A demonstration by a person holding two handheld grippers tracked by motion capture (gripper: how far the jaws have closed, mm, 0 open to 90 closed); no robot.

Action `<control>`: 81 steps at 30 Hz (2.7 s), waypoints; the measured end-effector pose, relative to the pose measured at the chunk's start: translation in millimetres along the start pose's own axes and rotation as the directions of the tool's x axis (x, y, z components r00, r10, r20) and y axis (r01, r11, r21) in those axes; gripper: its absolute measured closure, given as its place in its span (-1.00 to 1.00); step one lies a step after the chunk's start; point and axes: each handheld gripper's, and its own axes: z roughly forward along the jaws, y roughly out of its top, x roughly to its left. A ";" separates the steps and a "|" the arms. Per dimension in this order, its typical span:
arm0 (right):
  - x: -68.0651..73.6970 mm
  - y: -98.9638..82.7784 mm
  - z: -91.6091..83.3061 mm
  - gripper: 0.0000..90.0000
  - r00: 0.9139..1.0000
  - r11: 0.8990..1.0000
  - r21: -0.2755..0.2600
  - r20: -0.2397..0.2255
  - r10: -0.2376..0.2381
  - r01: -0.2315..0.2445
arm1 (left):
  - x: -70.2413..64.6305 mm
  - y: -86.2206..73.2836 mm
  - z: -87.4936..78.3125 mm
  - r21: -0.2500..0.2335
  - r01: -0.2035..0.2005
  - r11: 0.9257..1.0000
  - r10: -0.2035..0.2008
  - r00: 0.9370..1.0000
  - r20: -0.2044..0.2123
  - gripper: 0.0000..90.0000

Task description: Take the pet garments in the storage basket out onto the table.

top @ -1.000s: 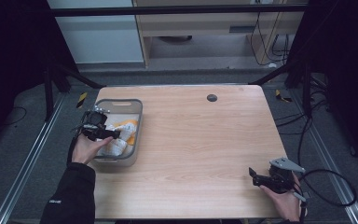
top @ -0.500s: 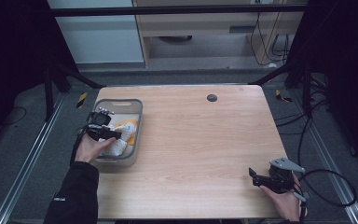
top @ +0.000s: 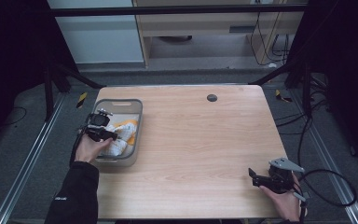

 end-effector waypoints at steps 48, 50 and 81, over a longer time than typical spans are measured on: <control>0.7 0.2 -1.4 -0.81 1.000 1.000 0.000 -0.004 -0.002 0.002 | 9.8 1.1 -84.5 -0.202 0.015 0.979 -0.012 1.000 0.017 0.80; 0.5 0.1 -1.1 -0.81 1.000 1.000 -0.001 -0.003 -0.007 0.007 | 9.9 1.2 -87.5 -0.208 0.013 0.978 -0.010 1.000 0.015 0.80; 1.6 0.2 -2.6 -0.81 1.000 1.000 -0.004 -0.005 -0.003 0.003 | -20.1 -1.8 -143.4 -0.264 -0.102 0.959 0.124 0.990 0.068 0.80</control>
